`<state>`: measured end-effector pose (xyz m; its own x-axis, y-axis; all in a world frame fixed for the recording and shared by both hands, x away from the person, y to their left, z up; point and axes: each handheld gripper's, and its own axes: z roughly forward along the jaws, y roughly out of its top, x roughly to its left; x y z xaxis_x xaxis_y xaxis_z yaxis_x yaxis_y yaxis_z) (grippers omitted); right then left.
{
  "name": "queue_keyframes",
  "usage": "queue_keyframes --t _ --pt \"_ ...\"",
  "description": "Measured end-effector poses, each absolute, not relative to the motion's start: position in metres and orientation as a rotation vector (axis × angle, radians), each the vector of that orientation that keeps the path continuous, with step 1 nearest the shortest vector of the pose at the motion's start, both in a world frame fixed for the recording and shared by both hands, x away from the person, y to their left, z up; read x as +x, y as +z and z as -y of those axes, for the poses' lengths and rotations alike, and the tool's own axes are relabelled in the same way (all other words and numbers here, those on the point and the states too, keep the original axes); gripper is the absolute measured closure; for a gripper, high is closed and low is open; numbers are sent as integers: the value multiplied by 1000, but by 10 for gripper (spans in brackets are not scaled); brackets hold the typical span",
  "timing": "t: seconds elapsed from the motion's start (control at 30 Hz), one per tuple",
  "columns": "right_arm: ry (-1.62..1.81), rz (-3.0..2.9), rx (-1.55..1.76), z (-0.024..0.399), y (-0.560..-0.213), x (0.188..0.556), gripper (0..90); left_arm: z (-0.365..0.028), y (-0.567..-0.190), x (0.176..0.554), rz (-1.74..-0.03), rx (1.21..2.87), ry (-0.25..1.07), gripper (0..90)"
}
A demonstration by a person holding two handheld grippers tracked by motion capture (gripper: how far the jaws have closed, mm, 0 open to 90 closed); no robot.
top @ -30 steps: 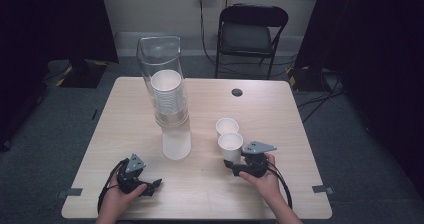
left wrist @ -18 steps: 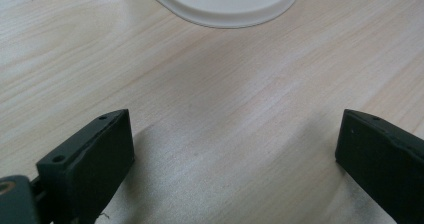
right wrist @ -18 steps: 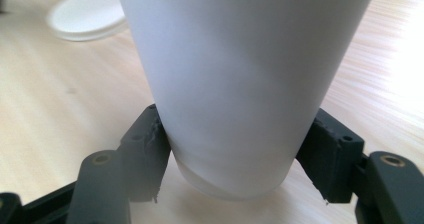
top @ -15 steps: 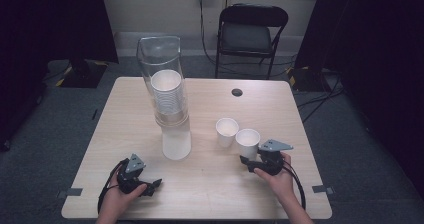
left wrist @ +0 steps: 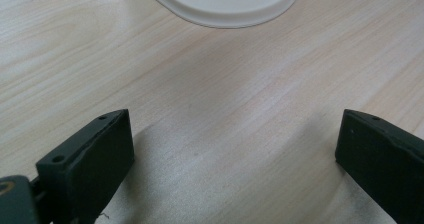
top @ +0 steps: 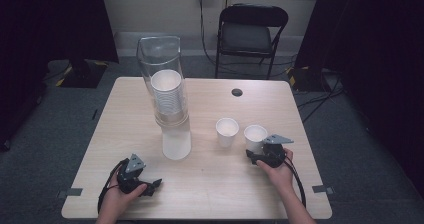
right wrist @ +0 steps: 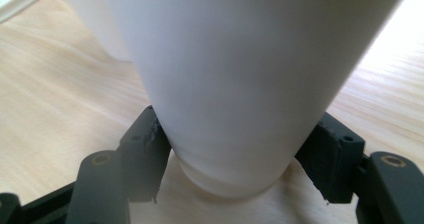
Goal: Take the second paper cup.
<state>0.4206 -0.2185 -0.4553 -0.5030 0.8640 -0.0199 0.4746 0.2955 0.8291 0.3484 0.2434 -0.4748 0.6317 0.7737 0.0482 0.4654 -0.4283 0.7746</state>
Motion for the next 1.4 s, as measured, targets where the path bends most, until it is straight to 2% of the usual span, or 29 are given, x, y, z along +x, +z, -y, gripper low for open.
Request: queue_keyframes --t 0.87,0.93,1.0,1.4 --pt "1035 -2081 1233 222 -454 443 329 -244 -475 349 -963 2100 519 15" --pt "1013 -2091 1211 221 -454 442 300 -244 -474 349 -961 2104 520 15" --pt "984 -2088 1212 220 -455 440 223 -244 -474 349 -961 2104 520 14" --pt "987 -2106 1214 223 -452 427 147 -244 -474 349 -961 2104 520 15"
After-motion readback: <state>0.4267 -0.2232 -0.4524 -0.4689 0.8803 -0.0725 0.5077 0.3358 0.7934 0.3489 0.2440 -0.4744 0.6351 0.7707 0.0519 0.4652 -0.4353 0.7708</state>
